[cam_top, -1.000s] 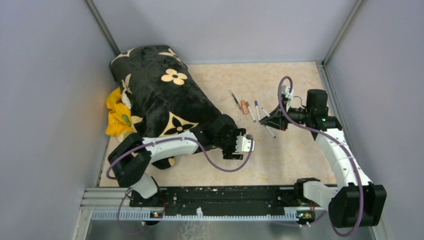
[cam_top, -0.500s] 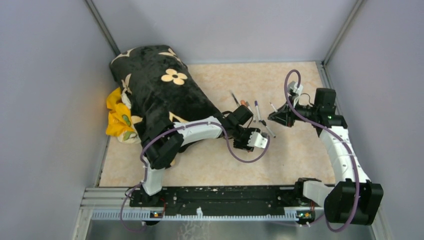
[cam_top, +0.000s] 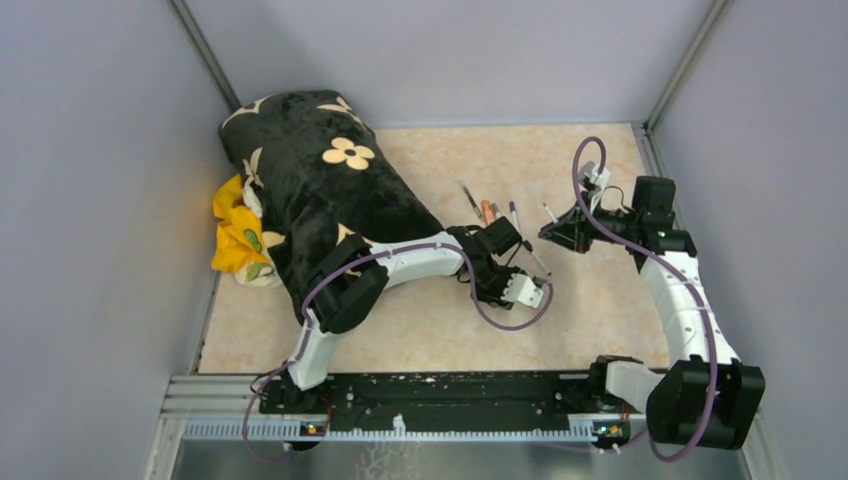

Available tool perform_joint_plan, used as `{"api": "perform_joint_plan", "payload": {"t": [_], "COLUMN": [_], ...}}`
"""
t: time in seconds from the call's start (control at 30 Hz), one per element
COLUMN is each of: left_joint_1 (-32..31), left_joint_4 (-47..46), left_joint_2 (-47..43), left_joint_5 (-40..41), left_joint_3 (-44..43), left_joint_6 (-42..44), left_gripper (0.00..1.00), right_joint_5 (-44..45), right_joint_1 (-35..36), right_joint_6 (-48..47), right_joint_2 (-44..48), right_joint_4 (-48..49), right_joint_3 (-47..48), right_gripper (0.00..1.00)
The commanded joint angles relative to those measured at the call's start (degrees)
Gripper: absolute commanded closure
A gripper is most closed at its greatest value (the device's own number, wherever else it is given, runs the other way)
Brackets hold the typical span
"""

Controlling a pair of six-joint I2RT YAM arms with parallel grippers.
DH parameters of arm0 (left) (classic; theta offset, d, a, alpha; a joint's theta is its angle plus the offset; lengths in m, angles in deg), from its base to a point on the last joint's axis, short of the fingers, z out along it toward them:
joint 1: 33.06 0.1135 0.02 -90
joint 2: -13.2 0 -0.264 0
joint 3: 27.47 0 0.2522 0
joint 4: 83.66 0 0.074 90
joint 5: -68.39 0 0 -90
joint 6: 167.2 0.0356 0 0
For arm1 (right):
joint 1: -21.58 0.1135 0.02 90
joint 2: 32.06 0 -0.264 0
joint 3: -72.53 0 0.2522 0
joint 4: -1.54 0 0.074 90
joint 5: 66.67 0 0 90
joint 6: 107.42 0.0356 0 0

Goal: Insert the pens into the pen caps
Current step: Insert the pen cap onto the pen.

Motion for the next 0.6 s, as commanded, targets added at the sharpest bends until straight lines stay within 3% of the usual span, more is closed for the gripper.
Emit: {"api": "perform_joint_plan", "payload": {"t": [0.0, 0.57], "left_joint_1": [-0.49, -1.17], "left_joint_4": [4.44, 8.29], "left_joint_2": [2.22, 4.67], "left_joint_5": [0.42, 3.23], "left_joint_3": [-3.15, -5.97], "left_joint_6": [1.87, 1.87], "left_gripper": [0.50, 0.63], "right_joint_5": [-2.09, -4.57], "right_joint_1": [-1.24, -3.00], "right_joint_6": [0.11, 0.46], "right_joint_2": [0.11, 0.62], "right_joint_4": [0.17, -0.05], "right_joint_3": [3.05, 3.09], "right_gripper": [1.00, 1.00]}}
